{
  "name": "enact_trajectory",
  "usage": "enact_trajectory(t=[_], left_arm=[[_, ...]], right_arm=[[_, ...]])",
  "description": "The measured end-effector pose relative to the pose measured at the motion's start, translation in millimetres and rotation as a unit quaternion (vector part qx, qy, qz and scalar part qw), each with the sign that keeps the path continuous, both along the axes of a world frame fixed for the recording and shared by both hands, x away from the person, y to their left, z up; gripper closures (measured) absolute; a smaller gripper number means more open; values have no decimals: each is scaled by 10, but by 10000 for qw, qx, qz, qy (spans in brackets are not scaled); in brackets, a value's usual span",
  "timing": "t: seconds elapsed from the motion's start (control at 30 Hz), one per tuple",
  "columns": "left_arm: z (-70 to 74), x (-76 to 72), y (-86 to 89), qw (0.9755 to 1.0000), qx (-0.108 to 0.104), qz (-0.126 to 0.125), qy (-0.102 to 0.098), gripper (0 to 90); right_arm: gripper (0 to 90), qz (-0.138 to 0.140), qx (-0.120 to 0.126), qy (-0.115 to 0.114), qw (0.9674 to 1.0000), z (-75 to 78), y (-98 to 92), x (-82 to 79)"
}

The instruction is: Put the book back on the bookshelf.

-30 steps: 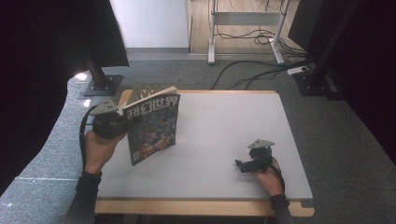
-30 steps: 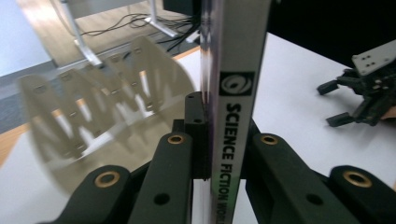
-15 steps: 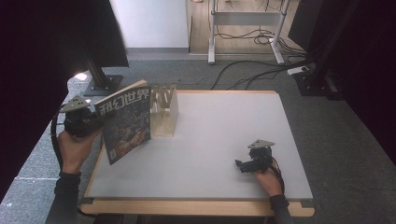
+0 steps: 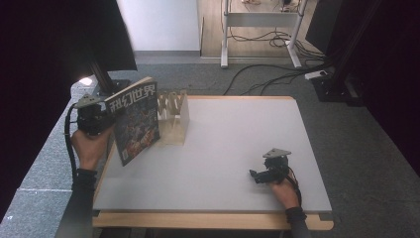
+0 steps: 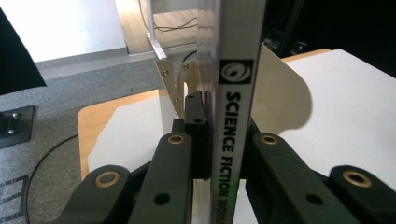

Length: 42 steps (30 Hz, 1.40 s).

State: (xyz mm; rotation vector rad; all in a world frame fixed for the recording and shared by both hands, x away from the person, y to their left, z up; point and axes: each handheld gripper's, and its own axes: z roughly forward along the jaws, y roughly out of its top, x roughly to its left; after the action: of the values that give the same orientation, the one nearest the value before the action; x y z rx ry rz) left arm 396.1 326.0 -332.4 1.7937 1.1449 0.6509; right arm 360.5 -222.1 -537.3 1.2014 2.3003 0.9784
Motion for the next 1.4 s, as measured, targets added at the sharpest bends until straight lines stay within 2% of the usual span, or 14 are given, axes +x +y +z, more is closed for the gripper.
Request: enact_trajectory(t=[0.17, 0.27, 0.4, 0.5, 0.6, 0.7, 0.73, 0.83, 0.87, 0.97, 1.07, 1.1, 1.2, 1.4], left_arm=[[-37, 124, -45, 9999, -24, 131, -50, 826], [-77, 240, -83, 9995, -167, 208, -154, 826], [-143, 300, -129, 9988, -249, 242, -338, 826], [-215, 336, -160, 9990, -262, 170, -318, 824], [-183, 331, -139, 9998, -186, -31, -82, 821], [-122, 305, -109, 9994, 189, -78, 290, 811], [-122, 305, -109, 9994, 189, -78, 290, 810], [-113, 315, -53, 9972, 195, -147, 709, 806], [-121, 314, -59, 9969, 289, -82, 720, 808], [-148, 305, -79, 9980, 270, 41, 567, 819], [-213, 318, -119, 9994, 119, 171, 293, 824], [-234, 337, -135, 9996, -36, 222, 146, 825], [-244, 371, -138, 9995, -246, 145, 149, 823], [-302, 327, -89, 9995, -290, 81, 138, 766]], right_arm=[[0, -4, 1, -7, 10000, 0, 1, 0], [0, -2, 7, -6, 10000, -1, 0, 1], [0, -2, 4, -6, 10000, -1, 0, 1], [0, 5, -3, -17, 10000, 1, 1, -4], [0, 2, 4, -12, 10000, 1, 2, -3], [0, -1, 1, -8, 10000, -1, 0, 2], [0, -1, 1, -8, 10000, -1, 0, 2], [0, -4, 3, -9, 10000, -2, 0, 3], [0, -3, 3, -10, 10000, -2, 0, 3], [0, -8, 5, -5, 10000, -2, 0, 3], [0, 2, 1, -2, 10000, -1, -1, 3], [0, 3, -1, -4, 10000, -1, -1, 2], [0, 1, 1, -2, 10000, -1, -1, 3], [0, -3, 2, -2, 10000, -1, 0, 2]])
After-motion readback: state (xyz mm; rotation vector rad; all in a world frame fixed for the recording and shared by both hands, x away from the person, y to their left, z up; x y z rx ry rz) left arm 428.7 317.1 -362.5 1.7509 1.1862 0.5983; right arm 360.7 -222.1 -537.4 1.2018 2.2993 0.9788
